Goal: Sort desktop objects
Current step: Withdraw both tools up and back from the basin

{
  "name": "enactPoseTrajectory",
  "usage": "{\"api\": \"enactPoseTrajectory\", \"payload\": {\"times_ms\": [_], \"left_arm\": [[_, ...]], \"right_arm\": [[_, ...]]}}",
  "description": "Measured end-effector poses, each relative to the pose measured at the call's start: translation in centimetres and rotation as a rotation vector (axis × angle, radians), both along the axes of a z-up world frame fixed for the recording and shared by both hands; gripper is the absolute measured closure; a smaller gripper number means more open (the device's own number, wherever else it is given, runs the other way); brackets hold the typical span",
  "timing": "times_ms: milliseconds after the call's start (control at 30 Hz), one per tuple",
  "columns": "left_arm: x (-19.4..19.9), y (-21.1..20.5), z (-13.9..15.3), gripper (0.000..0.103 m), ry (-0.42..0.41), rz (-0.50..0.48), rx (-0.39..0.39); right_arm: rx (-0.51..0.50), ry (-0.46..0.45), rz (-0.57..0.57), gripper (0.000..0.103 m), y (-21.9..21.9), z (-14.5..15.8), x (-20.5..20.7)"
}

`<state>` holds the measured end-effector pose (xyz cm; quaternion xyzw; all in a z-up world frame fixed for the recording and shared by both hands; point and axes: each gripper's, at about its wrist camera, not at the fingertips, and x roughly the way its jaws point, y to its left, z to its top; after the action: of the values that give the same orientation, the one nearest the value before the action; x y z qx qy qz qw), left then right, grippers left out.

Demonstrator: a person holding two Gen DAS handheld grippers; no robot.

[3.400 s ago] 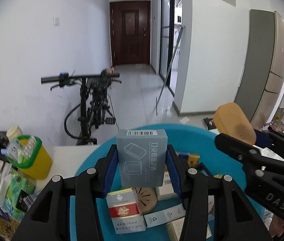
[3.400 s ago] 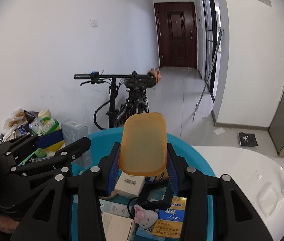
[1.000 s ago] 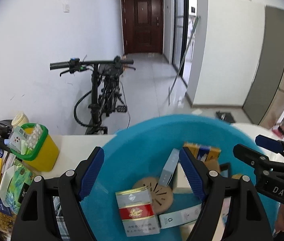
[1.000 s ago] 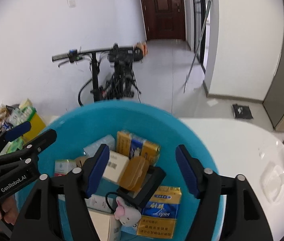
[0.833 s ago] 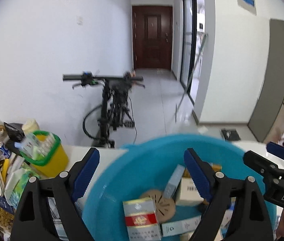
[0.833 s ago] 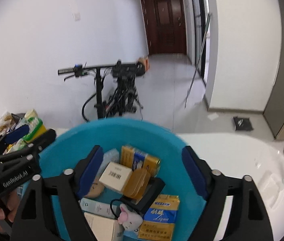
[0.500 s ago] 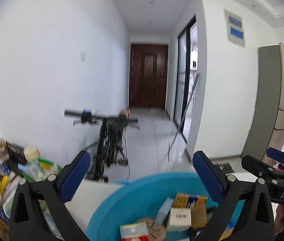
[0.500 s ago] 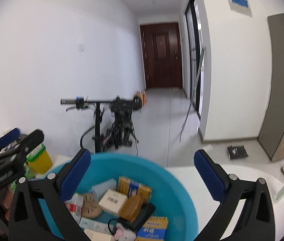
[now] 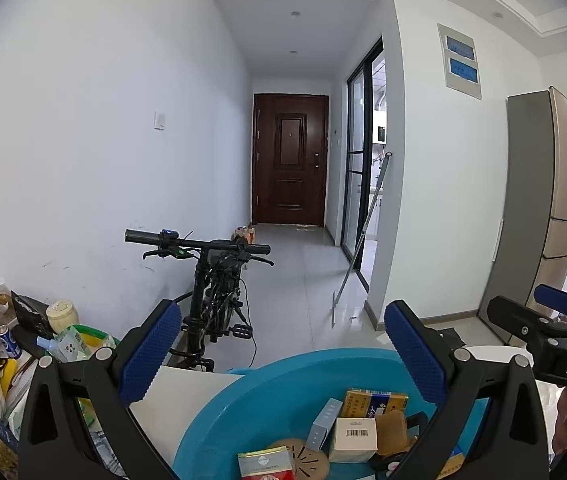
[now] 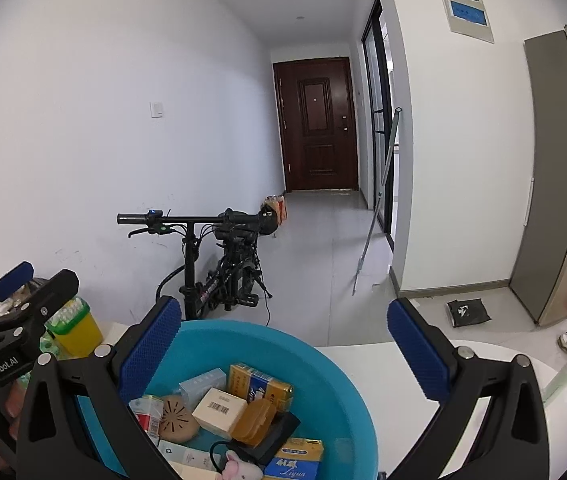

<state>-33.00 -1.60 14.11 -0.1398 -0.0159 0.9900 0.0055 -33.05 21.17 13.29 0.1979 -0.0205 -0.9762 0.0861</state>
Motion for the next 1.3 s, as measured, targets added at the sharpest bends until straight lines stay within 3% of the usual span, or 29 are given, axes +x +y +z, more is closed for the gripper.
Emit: {"api": "enactPoseTrajectory", "payload": {"times_ms": [300,1300], "left_arm": [[0.8,0.2,0.4,0.0,0.026,-0.013,0.012],[1.8,1.5,0.1,0.0,-0.012,-0.044,0.006]], "right_arm": [[0.002,0.019,0.001,0.0,0.0,0.3,0.4],[-0.045,0.017,0.04,0.0,-0.2,0.8,1.3]]}}
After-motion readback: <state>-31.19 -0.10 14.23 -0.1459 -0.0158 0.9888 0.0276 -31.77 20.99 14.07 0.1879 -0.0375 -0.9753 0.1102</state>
